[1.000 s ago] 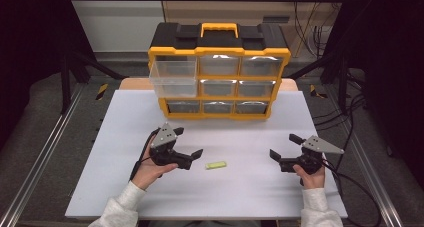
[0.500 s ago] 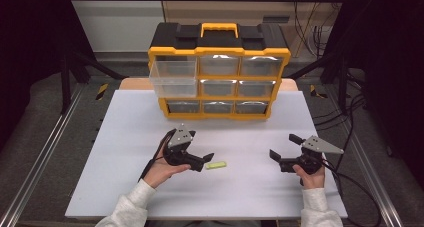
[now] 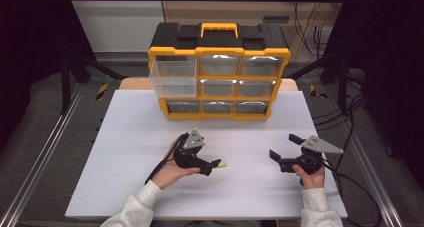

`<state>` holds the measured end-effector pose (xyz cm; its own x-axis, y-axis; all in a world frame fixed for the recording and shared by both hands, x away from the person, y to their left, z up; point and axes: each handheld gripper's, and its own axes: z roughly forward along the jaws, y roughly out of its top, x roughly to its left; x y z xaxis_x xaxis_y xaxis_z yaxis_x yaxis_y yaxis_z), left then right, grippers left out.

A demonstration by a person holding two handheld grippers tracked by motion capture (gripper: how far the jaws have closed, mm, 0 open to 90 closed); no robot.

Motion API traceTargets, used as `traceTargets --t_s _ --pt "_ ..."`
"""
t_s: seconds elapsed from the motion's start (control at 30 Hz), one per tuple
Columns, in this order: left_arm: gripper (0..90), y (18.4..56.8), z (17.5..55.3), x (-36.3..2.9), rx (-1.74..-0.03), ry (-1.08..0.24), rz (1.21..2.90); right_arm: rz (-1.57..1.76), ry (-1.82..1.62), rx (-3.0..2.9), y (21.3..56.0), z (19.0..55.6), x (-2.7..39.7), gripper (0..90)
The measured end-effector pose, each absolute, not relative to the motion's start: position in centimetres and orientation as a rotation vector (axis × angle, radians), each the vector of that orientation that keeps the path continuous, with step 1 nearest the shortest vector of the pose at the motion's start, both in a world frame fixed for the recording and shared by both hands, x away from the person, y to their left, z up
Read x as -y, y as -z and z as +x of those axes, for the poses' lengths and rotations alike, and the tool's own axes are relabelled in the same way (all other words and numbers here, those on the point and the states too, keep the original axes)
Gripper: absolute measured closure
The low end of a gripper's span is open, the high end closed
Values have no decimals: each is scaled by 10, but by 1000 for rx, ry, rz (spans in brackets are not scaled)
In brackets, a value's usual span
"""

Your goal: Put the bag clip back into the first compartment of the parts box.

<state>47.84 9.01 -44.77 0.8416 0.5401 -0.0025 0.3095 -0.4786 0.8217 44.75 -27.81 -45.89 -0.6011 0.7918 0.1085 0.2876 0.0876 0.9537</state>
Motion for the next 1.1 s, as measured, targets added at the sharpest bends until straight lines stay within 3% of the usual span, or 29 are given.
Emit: traceTargets --t_s 0.4,1.1 --pt "94 466 480 -73 -654 -297 2182 1061 -1530 -1936 459 447 278 3" --pt "464 480 480 -63 -659 -238 2280 1060 -1533 -1941 459 448 278 4"
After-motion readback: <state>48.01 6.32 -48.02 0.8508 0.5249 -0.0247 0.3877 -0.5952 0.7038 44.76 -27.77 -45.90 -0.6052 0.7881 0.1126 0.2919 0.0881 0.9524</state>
